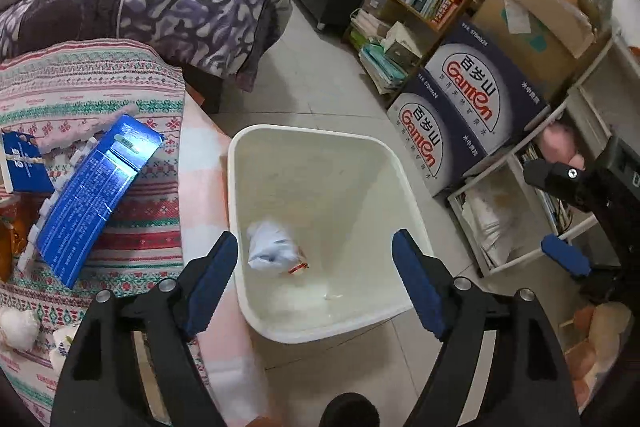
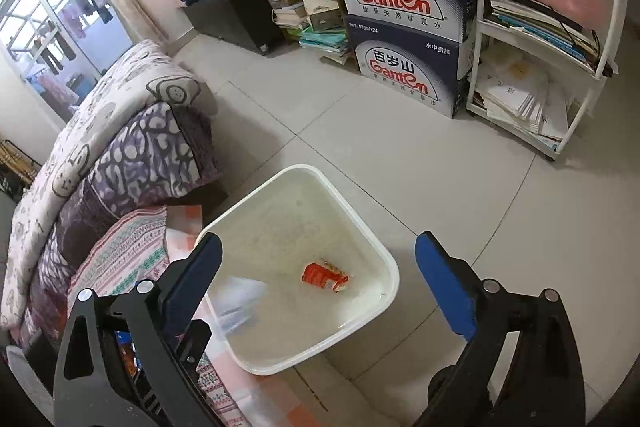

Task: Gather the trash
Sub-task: 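Carry both items over the white wastebasket and open both tools, then grasp white tissue wad with left tool while right tool grasps white paper cup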

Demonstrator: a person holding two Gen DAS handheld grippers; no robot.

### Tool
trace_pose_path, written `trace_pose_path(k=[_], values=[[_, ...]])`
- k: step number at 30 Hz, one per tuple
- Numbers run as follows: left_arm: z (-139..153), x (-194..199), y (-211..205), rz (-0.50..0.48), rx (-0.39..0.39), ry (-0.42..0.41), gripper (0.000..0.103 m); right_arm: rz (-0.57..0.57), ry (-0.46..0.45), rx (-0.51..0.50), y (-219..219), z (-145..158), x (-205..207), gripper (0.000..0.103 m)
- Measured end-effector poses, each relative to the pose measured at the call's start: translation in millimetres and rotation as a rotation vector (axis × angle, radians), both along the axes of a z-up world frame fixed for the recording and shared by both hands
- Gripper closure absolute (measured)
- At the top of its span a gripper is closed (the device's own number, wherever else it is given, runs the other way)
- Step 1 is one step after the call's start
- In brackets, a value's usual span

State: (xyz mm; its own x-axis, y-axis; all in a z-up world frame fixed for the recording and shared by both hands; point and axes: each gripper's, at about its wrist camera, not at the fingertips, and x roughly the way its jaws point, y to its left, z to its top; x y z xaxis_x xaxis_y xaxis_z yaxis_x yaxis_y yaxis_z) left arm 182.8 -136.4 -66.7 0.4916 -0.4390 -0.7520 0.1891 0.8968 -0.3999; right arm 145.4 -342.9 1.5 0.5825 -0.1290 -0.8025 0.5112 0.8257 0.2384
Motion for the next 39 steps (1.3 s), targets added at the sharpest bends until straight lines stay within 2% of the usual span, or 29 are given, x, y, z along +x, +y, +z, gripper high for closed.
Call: trace_pose_path(k=[9, 14, 22, 28, 31, 34, 39], values=[[7.6, -15.9, 27.6, 0.019, 0.183, -0.037, 0.020, 0.099, 0.017, -0.021, 37.6, -4.3, 5.6, 0.007], [8.1, -25.5, 55.3, 0.028, 0.261, -0.022, 0.019, 0.152, 0.035, -0.023, 59.3, -10.2, 6.4, 0.007], [2.6, -48.1, 104.7, -0.044, 0.416, 0.008, 0.019, 0.277, 0.093, -0.036, 101.4, -25.8, 6.9, 0.007], [-17.6, -58.1, 149.6, -0.112, 0.484, 0.091, 0.019, 0.399, 0.121, -0.073, 139.5, -34.1, 6.6, 0.007], [-41.5, -58.9, 174.4, -0.151, 0.528, 0.178, 0.019, 0.478, 0.147, -0.101, 156.4, -40.6, 4.8, 0.007], [-63.0, -56.3, 194.3, -0.139, 0.561, 0.237, 0.019, 0.547, 0.180, -0.116, 170.6, -48.8, 4.2, 0.007], [-73.4, -48.7, 210.6, -0.122, 0.491, 0.253, 0.019, 0.668, 0.202, -0.142, 195.0, -58.6, 3.4, 0.007]])
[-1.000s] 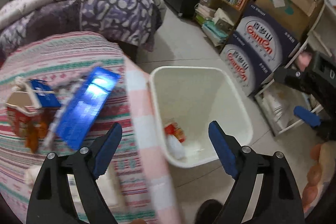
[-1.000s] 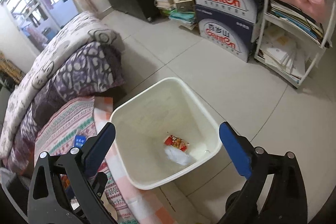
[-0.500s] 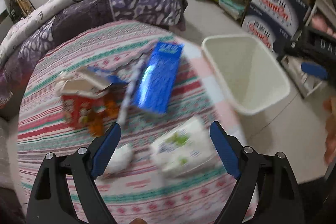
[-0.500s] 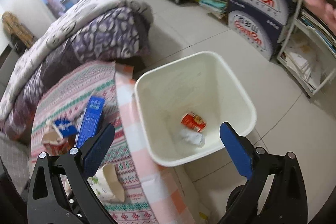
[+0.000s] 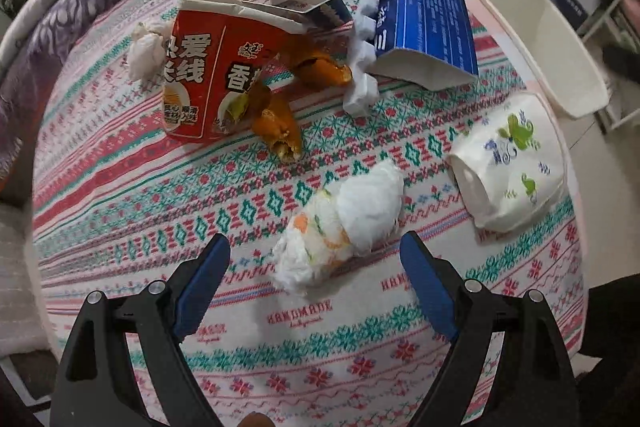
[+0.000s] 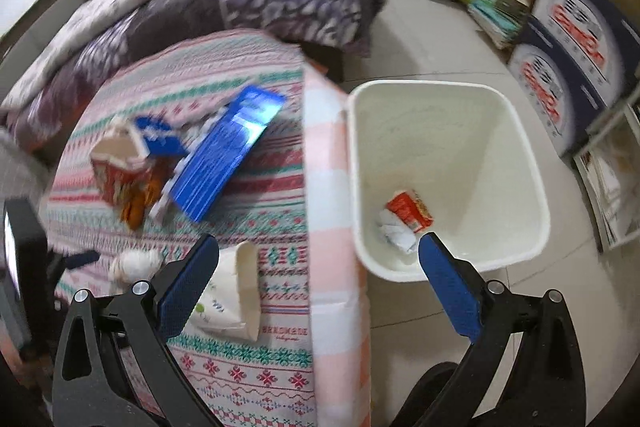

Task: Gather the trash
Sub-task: 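Grasp white tissue wad with left tool while right tool grasps white paper cup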

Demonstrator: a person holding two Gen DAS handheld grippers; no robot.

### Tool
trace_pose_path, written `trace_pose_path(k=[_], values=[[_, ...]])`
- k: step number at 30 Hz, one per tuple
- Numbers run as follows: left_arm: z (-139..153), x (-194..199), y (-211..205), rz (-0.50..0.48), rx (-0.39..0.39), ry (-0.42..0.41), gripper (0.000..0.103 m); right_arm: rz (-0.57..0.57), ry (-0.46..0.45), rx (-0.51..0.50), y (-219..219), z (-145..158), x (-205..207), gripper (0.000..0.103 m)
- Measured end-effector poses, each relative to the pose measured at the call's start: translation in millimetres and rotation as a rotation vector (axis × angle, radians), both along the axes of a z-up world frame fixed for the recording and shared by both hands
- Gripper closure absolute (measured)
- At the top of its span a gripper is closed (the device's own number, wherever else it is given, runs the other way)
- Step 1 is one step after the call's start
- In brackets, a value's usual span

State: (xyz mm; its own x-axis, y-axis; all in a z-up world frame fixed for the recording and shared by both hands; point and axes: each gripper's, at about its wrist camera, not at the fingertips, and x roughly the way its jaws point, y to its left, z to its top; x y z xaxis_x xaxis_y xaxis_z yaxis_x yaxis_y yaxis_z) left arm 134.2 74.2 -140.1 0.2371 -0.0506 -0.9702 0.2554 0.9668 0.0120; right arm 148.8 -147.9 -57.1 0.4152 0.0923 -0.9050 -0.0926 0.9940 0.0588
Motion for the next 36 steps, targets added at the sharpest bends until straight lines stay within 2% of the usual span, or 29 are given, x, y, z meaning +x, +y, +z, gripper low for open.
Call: trace_pose_path(k=[3, 4, 5, 8, 10, 13, 17, 21, 23, 28, 31, 33, 34, 36], values=[[-4.1, 0.4, -4.2, -0.030, 0.003, -0.017, 0.023, 0.107, 0.027, -0.030, 17.2, -7.9, -3.3, 0.007], [-6.5, -0.2, -6.8, -0.044, 0.010, -0.019, 0.038, 0.134, 0.038, -0.037, 21.4, -10.7, -4.9, 0.007], [-11.8, -2.3, -10.6, -0.069, 0.008, -0.006, 0.048, 0.163, 0.051, -0.047, 26.0, -14.0, -6.7, 0.007], [-8.2, -6.8, -11.5, -0.070, 0.001, -0.037, 0.053, 0.206, 0.062, -0.083, 34.2, -20.8, -11.6, 0.007], [-4.2, -10.4, -7.7, -0.053, 0.001, -0.052, 0.054, 0.209, 0.074, -0.091, 37.5, -24.2, -11.9, 0.007], [6.6, -15.9, 2.1, -0.011, 0.011, -0.077, 0.054, 0.199, 0.118, -0.040, 41.8, -31.8, -13.7, 0.007], [30.6, -22.7, 21.4, 0.072, -0.014, -0.122, 0.054, 0.171, 0.187, 0.007, 55.5, -45.5, -20.4, 0.007], [44.9, -30.3, 39.7, 0.172, -0.045, -0.147, 0.054, 0.186, 0.172, -0.016, 76.2, -47.5, -25.2, 0.007], [51.9, -33.0, 51.0, 0.212, -0.055, -0.160, 0.054, 0.152, 0.177, -0.025, 80.5, -51.7, -25.9, 0.007], [57.7, -41.1, 60.0, 0.249, -0.071, -0.172, 0.053, 0.073, 0.180, -0.014, 92.1, -61.1, -25.6, 0.007], [53.6, -40.4, 61.4, 0.262, -0.076, -0.168, 0.053, 0.080, 0.168, -0.067, 105.8, -65.2, -25.7, 0.007], [52.4, -41.3, 64.4, 0.270, -0.072, -0.167, 0.053, 0.075, 0.164, -0.076, 107.7, -68.5, -24.2, 0.010], [51.0, -41.7, 65.8, 0.273, -0.070, -0.167, 0.053, 0.071, 0.175, -0.065, 108.7, -70.5, -22.5, 0.025], [49.4, -44.3, 70.1, 0.288, -0.068, -0.166, 0.053, 0.060, 0.189, -0.040, 109.3, -72.6, -18.4, 0.028]])
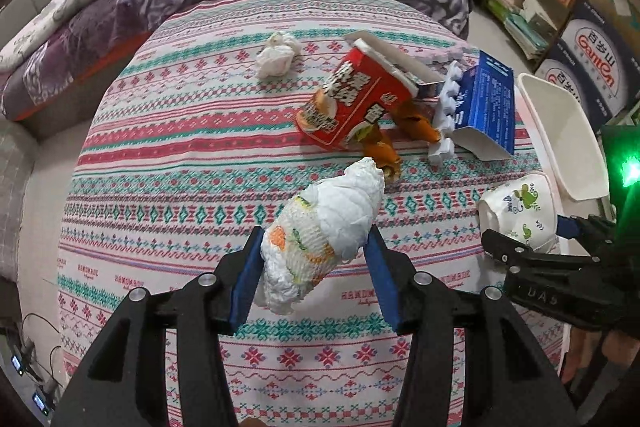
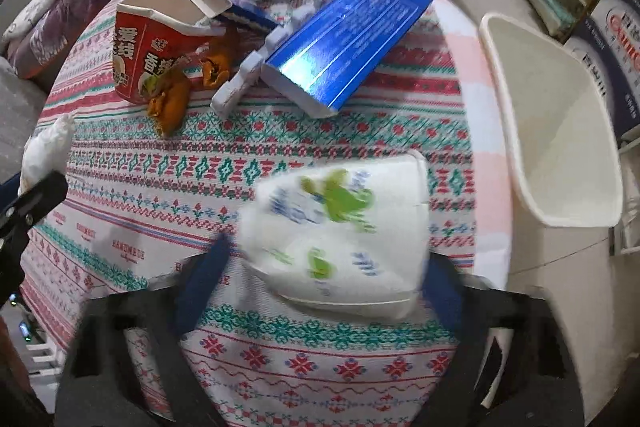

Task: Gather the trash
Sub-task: 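Grasp white tissue wad with left tool while right tool grasps white paper cup, then carry the white paper cup with right tool into the wastebasket and release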

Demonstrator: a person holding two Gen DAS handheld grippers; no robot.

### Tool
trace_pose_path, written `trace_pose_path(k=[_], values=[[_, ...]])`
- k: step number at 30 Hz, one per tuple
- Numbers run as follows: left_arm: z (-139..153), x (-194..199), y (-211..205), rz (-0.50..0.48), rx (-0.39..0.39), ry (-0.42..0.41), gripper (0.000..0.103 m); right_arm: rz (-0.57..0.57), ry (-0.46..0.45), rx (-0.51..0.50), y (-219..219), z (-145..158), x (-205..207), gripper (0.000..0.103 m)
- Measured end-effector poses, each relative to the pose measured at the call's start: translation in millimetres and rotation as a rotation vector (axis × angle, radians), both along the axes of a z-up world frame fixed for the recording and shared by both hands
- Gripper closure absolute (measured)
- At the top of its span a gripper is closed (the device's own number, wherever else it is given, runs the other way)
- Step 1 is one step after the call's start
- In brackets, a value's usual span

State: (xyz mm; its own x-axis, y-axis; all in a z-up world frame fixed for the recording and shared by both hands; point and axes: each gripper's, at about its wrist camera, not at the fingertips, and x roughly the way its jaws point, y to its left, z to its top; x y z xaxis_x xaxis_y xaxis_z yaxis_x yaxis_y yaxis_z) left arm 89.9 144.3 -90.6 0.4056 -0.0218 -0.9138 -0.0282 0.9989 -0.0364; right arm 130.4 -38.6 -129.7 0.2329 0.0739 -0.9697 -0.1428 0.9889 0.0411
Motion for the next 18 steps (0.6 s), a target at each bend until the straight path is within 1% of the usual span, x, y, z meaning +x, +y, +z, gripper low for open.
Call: trace_pose_path(k=[4, 8, 10, 13, 16, 18], values=[[0.9, -1.0, 7.8, 0.040, -0.011, -0.014, 0.053, 0.004, -0.051, 0.051, 2.8, 14.3, 2.1, 0.028], [13.4, -0.6, 13.0, 0.097, -0.020, -0.074, 0.053, 0.023, -0.137, 0.103, 10.9, 39.2, -0.1, 0.028], [22.2, -0.6, 15.0, 0.132, -0.025, -0.116, 0.053, 0.033, -0.205, 0.119, 14.1, 54.1, -0.4, 0.028], [33.0, -1.4, 16.1, 0.165, -0.028, -0.175, 0.053, 0.040, -0.315, 0.116, 15.8, 73.8, -0.5, 0.028], [45.8, -3.0, 12.0, 0.197, 0.006, -0.252, 0.053, 0.036, -0.398, 0.124, 11.1, 88.8, -1.4, 0.028], [52.0, -3.9, 9.6, 0.212, 0.021, -0.289, 0.053, 0.026, -0.452, 0.118, 7.5, 96.8, -3.5, 0.028]])
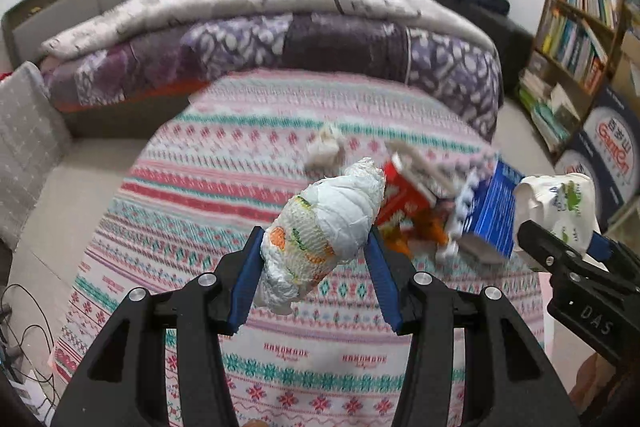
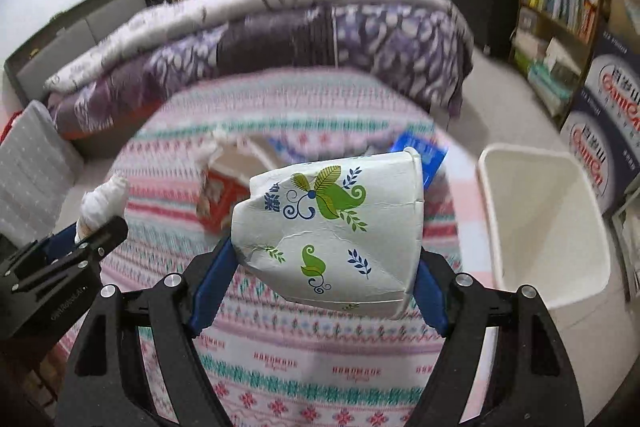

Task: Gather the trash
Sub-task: 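Carry the white paper cup with right tool into the wastebasket and release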

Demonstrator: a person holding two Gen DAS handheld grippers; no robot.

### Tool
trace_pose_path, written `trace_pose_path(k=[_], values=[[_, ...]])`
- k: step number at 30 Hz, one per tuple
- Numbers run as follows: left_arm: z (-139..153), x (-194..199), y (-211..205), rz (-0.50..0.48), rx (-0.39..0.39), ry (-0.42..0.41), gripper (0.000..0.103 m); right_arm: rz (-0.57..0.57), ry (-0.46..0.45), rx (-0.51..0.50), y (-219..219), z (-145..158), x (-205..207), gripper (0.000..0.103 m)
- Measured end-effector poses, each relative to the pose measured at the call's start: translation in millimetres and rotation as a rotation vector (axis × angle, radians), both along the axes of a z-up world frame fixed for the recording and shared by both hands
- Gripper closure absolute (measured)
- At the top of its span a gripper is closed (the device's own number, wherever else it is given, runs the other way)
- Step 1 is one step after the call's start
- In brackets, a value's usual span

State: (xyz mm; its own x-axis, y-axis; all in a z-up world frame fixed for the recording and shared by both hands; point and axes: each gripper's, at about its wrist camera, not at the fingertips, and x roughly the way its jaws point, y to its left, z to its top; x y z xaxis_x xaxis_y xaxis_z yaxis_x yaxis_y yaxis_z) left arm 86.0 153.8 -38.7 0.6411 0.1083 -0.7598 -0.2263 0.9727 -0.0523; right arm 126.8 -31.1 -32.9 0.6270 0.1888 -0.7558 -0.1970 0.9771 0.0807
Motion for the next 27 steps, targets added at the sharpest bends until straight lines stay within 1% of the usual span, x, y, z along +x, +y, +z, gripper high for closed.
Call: trace_pose_path(k=[6, 12, 16, 27], values=[[17.7, -2.7, -15.0, 0.035, 0.085, -0.100, 0.052, -0.046, -0.096, 0.006, -13.8, 14.3, -5.0, 0.028], [29.5, -1.0, -30.0, 0.056, 0.110, -0.150, 0.052, -0.087, -0.158, 0.002, -25.4, 23.0, -7.5, 0.028], [34.4, 4.4, -40.9, 0.054, 0.098, -0.162, 0.052, -0.104, -0.175, -0.009, -32.7, 24.5, -6.8, 0.028], [34.7, 21.2, -75.9, 0.016, 0.071, -0.166, 0.052, -0.183, -0.162, -0.001, -70.0, 28.3, 3.1, 0.028]])
